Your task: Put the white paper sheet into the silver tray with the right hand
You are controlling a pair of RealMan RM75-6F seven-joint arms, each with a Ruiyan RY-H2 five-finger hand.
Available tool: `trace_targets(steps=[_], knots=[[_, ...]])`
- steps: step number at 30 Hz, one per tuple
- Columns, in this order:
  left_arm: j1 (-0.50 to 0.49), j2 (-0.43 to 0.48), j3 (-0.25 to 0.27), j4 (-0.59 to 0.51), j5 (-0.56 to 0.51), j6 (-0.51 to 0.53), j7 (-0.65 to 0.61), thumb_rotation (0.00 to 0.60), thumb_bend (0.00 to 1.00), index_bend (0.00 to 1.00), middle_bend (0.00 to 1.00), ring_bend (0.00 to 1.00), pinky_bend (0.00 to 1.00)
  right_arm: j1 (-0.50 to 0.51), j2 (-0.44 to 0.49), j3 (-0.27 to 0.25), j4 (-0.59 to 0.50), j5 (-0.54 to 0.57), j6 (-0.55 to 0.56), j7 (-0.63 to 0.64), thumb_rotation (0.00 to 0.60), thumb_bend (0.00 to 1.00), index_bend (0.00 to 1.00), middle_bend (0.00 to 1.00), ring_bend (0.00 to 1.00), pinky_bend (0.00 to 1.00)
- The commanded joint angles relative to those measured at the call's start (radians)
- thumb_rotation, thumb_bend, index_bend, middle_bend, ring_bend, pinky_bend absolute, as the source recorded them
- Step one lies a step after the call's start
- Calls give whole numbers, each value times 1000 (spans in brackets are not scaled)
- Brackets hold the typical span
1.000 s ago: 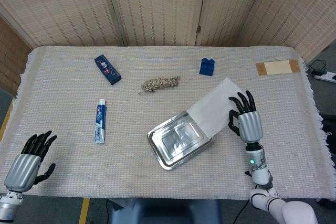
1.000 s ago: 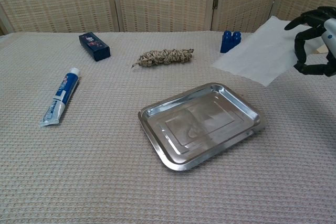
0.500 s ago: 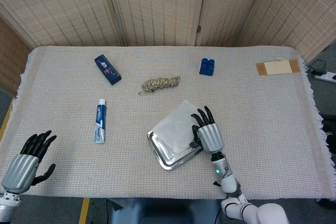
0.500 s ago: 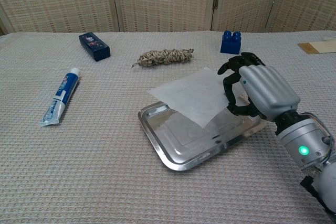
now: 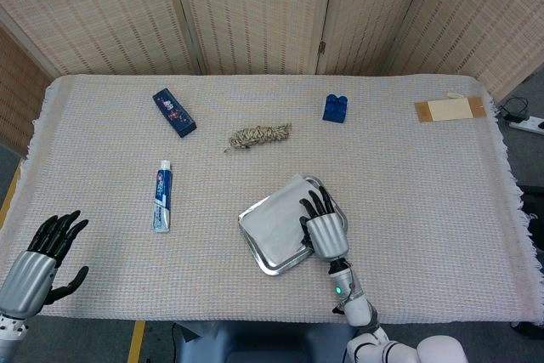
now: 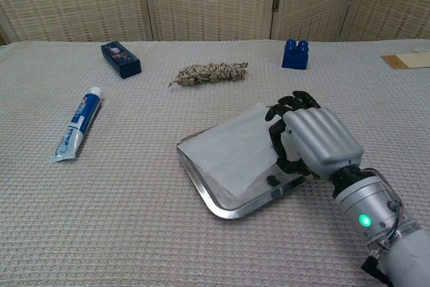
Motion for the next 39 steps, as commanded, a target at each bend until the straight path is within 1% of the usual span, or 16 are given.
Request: trace_targets(steps=[1,5,11,20,24,25,27,30,34,37,39], knots=[[1,6,5,-3,9,8,-11,600,443,0,0,0,0,-45,30,-11,-98,8,22,-83,600,626,796,300,119,0],[5,14,11,-5,24,23,-25,600,443,0,0,0,0,-79,56,-29,-166,3,40,-150,600,625,800,300,119,0],[9,19,18,-10,44,39,-28,600,443,0,0,0,0,-120,86,-37,-240,14,46,-203,600,626,800,300,117,0],[7,16,18,-11,39,32,-22,600,444,0,0,0,0,-109,81,0,-237,40,-10,-212,600,626,800,299,116,0],[6,17,17,-12,32,27,-22,600,443,0,0,0,0,-106,81,-2,-237,31,-18,-197,600,626,787,288,112,0],[6,17,17,-12,31,26,-23,600,443,0,0,0,0,-106,86,-7,-239,26,-22,-189,600,626,766,278,108,0],[5,18,18,-11,31,23,-24,600,444,0,0,0,0,-105,96,-13,-245,16,-24,-180,600,626,647,229,84,0],[3,21,20,-13,31,16,-25,600,444,22,0,0,0,-105,121,-24,-274,-1,-24,-151,600,626,496,161,51,0],[2,22,19,-12,33,20,-30,600,444,28,0,0,0,-103,158,-26,-327,-14,-23,-170,600,626,406,131,44,0],[3,21,22,-10,40,24,-28,600,443,29,0,0,0,-97,183,-12,-376,2,-49,-212,600,626,311,96,25,0],[3,20,23,-10,45,26,-24,600,444,31,0,0,0,-93,197,-3,-406,18,-71,-243,600,626,268,77,13,0]])
